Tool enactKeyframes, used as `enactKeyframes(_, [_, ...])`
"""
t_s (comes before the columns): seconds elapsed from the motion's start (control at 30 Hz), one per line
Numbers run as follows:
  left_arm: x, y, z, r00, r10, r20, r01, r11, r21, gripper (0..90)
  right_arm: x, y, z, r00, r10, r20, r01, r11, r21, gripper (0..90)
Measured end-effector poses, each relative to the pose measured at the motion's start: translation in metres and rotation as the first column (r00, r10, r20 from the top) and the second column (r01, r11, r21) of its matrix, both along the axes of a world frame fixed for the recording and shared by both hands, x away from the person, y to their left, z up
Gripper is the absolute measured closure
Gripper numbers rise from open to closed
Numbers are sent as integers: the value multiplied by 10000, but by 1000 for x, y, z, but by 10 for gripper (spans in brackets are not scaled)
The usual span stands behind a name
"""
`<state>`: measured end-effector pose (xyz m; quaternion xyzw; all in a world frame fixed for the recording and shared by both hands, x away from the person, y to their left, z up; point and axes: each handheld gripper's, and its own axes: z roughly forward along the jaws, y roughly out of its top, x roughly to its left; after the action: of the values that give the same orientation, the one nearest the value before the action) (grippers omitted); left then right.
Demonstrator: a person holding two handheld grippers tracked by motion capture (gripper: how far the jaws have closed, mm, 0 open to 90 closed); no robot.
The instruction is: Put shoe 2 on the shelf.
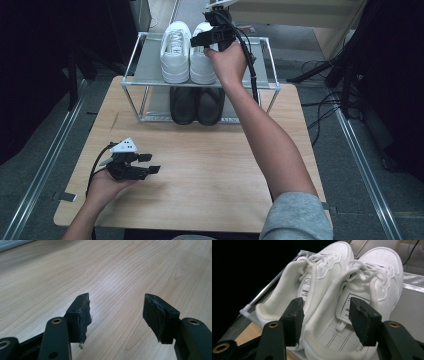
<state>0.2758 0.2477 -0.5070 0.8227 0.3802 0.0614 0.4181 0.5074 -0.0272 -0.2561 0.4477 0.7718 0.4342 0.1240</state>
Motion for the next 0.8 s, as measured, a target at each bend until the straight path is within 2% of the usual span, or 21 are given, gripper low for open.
enactKeyframes(0.23, [2, -1, 0, 10000, -95, -23, 96, 9999, 78, 390, -15, -17, -2, 9989, 472, -70, -469, 9984, 325, 461])
enactKeyframes(0.37, [2, -3, 0, 9999, -170, -2, 170, 9998, 71, 389, -23, -25, -5, 9980, 630, -63, -627, 9974, 356, 447])
enactKeyframes(0.43, [3, -3, 0, 9998, -213, 25, 213, 9997, 75, 389, -28, -29, -6, 9969, 776, 142, -780, 9965, 287, 447])
enactKeyframes(0.8, [7, -6, 0, 9996, -291, -10, 291, 9995, 99, 388, -57, -39, -20, 9874, 1489, 533, -1496, 9887, 96, 444])
